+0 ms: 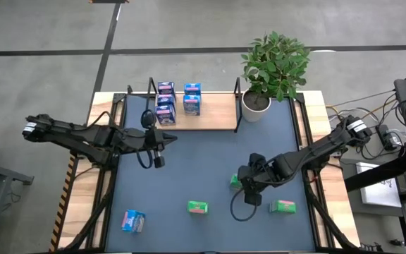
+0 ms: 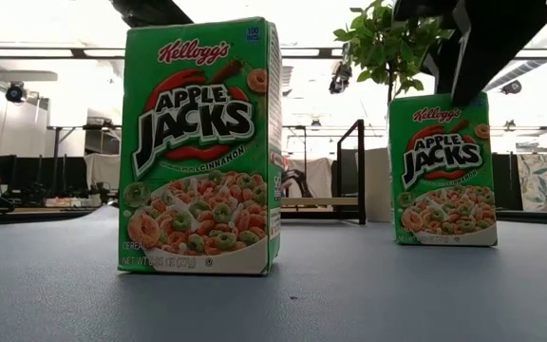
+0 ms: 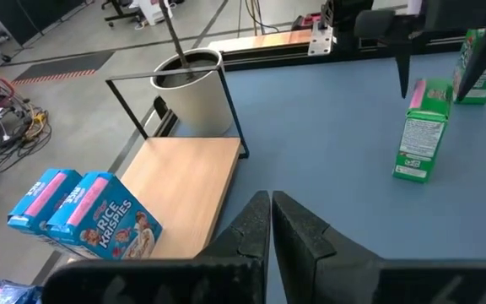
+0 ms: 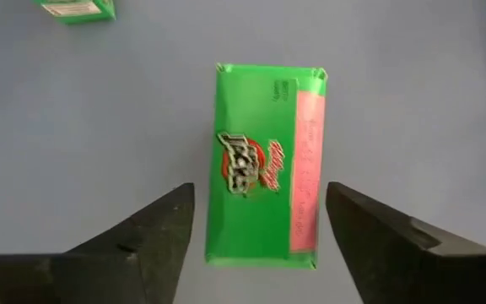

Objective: Stack cereal on shelf
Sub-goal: Put the middle green cereal box on the shelf

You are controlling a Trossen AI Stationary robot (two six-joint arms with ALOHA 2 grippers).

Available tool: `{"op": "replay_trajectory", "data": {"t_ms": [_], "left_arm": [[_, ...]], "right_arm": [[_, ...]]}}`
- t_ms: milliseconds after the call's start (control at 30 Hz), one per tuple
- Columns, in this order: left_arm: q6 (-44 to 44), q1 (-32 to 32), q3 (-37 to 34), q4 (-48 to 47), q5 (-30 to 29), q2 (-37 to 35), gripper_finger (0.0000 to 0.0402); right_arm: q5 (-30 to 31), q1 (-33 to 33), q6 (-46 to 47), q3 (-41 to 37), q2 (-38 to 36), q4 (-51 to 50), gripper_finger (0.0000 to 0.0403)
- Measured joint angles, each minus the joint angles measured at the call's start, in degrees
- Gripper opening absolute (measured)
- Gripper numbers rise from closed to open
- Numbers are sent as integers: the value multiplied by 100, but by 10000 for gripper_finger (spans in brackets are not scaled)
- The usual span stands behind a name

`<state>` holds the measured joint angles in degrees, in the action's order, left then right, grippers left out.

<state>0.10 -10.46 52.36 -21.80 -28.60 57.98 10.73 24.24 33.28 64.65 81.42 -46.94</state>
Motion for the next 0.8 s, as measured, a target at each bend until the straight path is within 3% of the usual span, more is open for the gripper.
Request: {"op": "replay_trajectory", "data": {"t_ms": [400, 600, 800], "left_arm": [[148, 0, 0, -2, -92, 0, 0], [534, 0, 48, 40, -96, -62, 0], [643, 0, 48, 216, -97, -151, 0]], "right_arm": [[-23, -62, -113, -39, -28, 116, 128], [-23, -189, -638, 626, -28, 94, 113], [137, -836, -1868, 1546, 51, 78, 115]]}}
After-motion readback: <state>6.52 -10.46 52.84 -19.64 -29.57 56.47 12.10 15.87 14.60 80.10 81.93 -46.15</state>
